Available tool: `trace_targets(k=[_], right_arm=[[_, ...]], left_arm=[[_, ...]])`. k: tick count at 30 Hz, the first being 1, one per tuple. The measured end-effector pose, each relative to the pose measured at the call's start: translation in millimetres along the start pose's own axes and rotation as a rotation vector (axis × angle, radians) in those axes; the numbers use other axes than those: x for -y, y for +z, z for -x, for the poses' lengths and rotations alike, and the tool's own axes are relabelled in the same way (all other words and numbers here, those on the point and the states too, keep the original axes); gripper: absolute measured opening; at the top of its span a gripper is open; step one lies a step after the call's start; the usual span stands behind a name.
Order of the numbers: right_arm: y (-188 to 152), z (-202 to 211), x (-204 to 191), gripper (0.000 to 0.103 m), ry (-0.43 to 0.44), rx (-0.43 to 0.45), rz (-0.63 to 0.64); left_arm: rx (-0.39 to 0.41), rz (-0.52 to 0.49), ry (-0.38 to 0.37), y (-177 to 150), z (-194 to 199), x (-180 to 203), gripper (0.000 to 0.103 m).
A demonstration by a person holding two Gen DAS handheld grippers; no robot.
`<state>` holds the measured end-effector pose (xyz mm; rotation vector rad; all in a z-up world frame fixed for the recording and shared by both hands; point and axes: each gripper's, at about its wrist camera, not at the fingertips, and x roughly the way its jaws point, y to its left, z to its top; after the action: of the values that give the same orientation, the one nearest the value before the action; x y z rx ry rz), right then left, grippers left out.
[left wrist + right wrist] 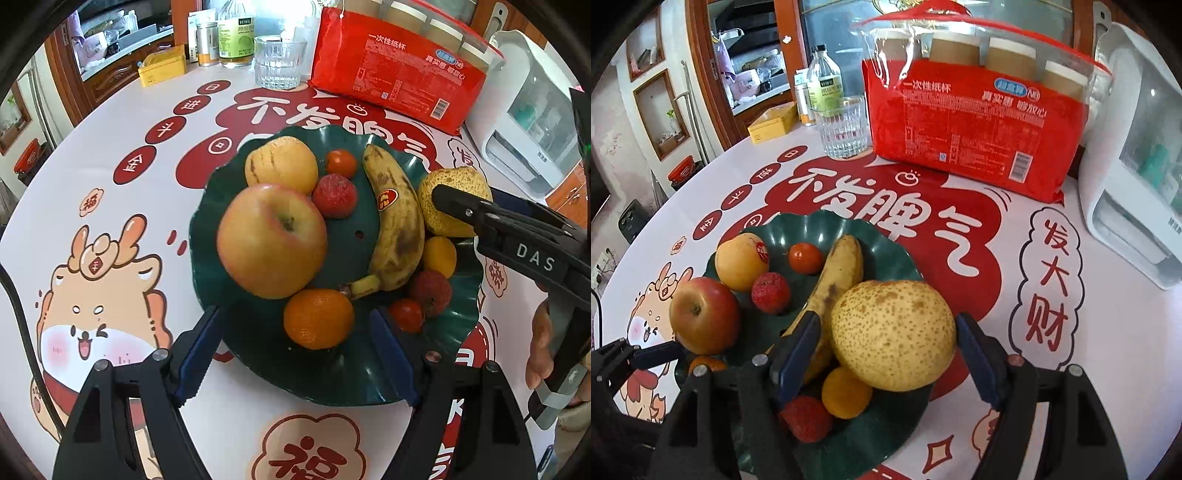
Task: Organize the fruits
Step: 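Carry the orange and pear onto the green plate and open both grippers, then withdraw both open tools away from the full plate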
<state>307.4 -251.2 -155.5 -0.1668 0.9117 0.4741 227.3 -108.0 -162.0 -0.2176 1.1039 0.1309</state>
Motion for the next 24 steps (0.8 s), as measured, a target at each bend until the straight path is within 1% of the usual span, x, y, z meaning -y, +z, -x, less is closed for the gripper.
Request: trace_targets(k=[3, 6, 8, 12, 15, 18, 22, 24], right_arm=[[1.6, 9.7, -4.1, 0.075, -0.008, 0.024, 0.011], [2.7, 24.1, -12.1, 0.075, 0.001, 0.053, 0.025], [2.4, 31.5, -19.3, 0.075, 0.006, 0.057, 0.036], [-2.3, 50.2, -35.3, 0.075, 0.023, 0.057, 0.036], [-9.4, 62.8, -48.8, 0.075, 0.007, 0.038, 0.028], [-17.7, 75.4, -58.9, 0.075, -0.008, 0.017, 0.003], [-31.1, 96.5, -73.5, 0.075, -0.031, -0.022, -0.064], [-37.8, 106.6, -82.2, 0.075, -0.044, -0.038, -0.094]], left_arm=[[0.007, 0.003, 0.002, 0.8, 7.0, -1.1, 0.080], [0.023, -0.007, 0.006, 0.9, 19.1, -2.3, 0.080], [0.038, -0.020, 0.013, 0.6, 29.9, -3.8, 0.081], [0.076, -0.038, 0.023, -1.7, 55.0, -11.1, 0.086], [0.094, -0.050, 0.017, -3.6, 72.2, -17.5, 0.089], [0.096, -0.060, 0.007, -6.6, 86.2, -24.4, 0.090], [0.092, -0.081, -0.019, -10.6, 106.6, -36.1, 0.091], [0.098, -0.106, -0.021, -13.9, 120.6, -43.7, 0.093]])
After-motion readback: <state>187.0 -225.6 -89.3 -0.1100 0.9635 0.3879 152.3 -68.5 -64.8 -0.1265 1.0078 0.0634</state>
